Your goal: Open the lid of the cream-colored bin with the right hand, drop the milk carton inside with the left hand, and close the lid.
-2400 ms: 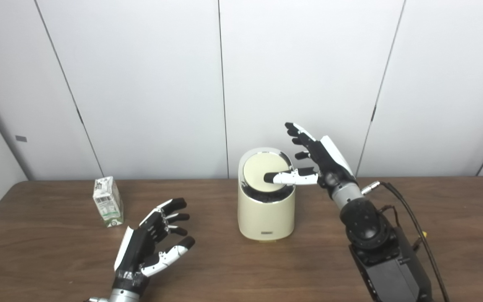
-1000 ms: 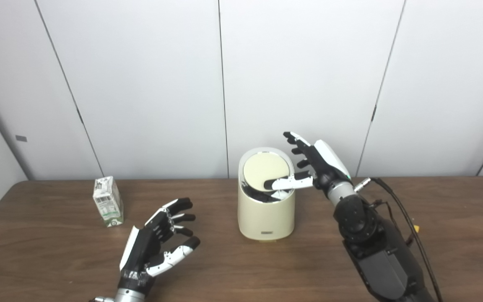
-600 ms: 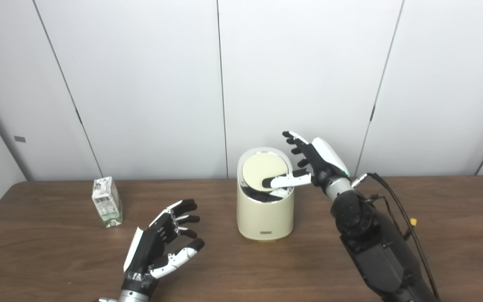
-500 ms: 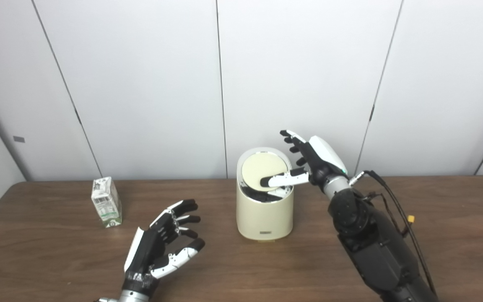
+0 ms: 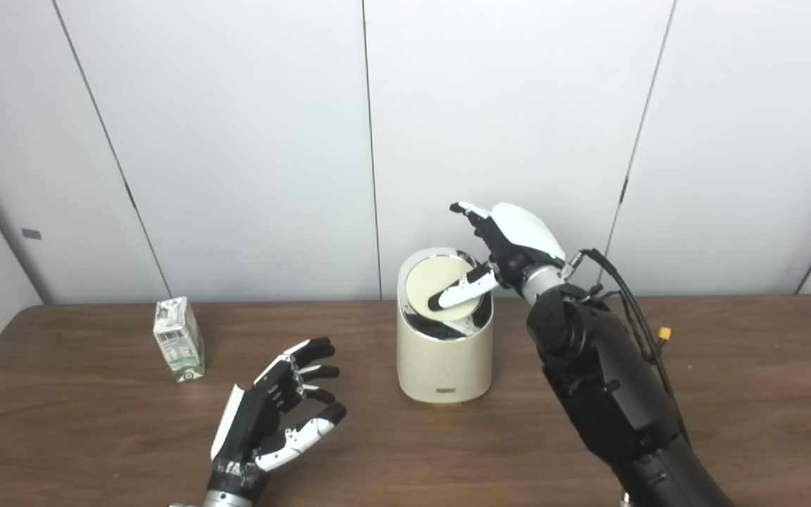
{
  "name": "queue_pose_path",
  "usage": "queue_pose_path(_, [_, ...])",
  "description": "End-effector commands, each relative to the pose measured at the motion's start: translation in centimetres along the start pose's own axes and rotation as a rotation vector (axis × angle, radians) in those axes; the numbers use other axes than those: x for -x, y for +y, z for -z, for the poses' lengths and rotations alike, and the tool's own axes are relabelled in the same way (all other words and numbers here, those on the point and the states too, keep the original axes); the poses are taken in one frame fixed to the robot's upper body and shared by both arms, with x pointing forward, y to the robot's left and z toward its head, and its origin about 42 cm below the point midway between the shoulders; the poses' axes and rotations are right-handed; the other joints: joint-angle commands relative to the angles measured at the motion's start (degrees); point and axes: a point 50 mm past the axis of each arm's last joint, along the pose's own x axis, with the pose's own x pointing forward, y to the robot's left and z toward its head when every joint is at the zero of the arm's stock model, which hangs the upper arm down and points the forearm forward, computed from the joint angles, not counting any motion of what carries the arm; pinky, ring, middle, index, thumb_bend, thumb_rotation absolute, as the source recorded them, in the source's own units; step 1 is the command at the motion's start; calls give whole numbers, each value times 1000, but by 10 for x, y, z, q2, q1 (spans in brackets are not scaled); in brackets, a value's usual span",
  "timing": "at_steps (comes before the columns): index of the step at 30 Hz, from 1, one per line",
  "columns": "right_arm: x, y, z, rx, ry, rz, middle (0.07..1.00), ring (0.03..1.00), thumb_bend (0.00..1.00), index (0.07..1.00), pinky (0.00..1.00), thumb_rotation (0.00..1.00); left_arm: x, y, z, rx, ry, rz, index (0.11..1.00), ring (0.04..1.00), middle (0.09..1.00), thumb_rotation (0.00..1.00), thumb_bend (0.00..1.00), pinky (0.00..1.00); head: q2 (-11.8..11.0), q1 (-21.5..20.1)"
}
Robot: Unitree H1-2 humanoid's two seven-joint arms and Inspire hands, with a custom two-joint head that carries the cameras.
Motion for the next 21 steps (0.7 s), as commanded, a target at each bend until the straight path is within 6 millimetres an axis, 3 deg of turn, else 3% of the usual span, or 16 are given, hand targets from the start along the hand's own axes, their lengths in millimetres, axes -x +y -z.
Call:
queue_pose_path(1, [0, 2, 5, 109, 44, -36, 900, 762, 834, 894, 583, 139, -9, 2, -13, -13, -61, -4, 832, 726, 813, 258, 690, 573, 1, 0])
queue_pose_path(6, [6, 6, 6, 174, 69, -56, 891, 768, 847, 879, 594, 74, -9, 2, -14, -13, -64, -2, 831, 723, 811, 247, 680, 565, 1, 0])
queue_pose_path(9, [9, 2, 9, 139, 67, -51, 896, 786, 811, 885, 613, 125, -9, 3, -13, -12, -58, -2, 830, 725, 813, 248, 685, 568, 1, -1])
queue_pose_path(16, [18, -21, 15, -130, 12, 40, 900, 859, 740, 865, 680, 288, -9, 3, -12, -16, -56, 0, 832, 727, 814, 248, 687, 566, -1, -2])
queue_pose_path(21, [27, -35, 30, -302, -96, 120, 890, 841, 680, 863, 685, 299, -9, 2, -11, -11, -56, 1, 832, 728, 815, 257, 695, 571, -2, -1])
